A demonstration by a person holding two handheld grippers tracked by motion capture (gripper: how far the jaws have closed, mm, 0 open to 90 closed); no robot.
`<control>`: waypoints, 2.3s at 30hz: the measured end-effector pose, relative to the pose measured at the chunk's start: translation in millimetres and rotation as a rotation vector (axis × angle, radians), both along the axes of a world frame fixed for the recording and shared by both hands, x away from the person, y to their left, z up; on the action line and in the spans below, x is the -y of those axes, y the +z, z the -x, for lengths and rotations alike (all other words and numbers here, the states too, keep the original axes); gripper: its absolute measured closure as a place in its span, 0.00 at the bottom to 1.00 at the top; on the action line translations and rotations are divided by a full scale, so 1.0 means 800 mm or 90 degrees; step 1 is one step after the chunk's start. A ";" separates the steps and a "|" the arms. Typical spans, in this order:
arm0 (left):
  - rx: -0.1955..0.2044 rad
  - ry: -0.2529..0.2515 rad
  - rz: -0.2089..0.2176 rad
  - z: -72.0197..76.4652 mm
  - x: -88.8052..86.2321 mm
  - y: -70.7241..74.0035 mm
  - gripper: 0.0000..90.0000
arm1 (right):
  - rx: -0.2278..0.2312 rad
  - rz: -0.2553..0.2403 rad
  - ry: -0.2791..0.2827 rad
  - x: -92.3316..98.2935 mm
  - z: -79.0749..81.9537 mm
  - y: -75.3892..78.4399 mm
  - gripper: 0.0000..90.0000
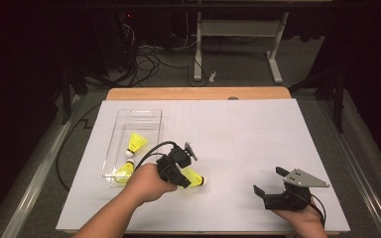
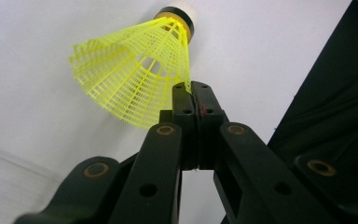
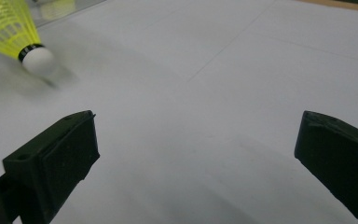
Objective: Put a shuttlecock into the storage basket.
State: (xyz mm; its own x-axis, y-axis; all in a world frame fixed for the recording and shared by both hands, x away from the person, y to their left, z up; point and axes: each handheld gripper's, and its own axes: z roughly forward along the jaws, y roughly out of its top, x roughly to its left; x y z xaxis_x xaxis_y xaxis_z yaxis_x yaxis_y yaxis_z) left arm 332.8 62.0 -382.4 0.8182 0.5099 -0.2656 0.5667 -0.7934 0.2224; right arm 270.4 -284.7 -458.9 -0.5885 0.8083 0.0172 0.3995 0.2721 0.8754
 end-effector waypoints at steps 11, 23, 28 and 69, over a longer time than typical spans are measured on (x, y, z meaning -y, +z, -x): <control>0.005 0.014 0.008 0.000 -0.001 0.004 1.00 | 0.019 -0.026 -0.010 0.002 -0.001 -0.003 0.00; 0.000 0.020 0.003 -0.003 -0.008 0.025 1.00 | 0.016 -0.030 -0.009 0.004 -0.001 -0.004 0.00; 0.008 0.031 0.006 -0.005 -0.018 0.041 1.00 | 0.015 -0.030 -0.005 0.002 -0.001 -0.003 0.00; 0.036 0.204 -0.021 -0.036 -0.151 0.095 1.00 | 0.009 -0.040 0.001 0.004 -0.001 -0.004 0.00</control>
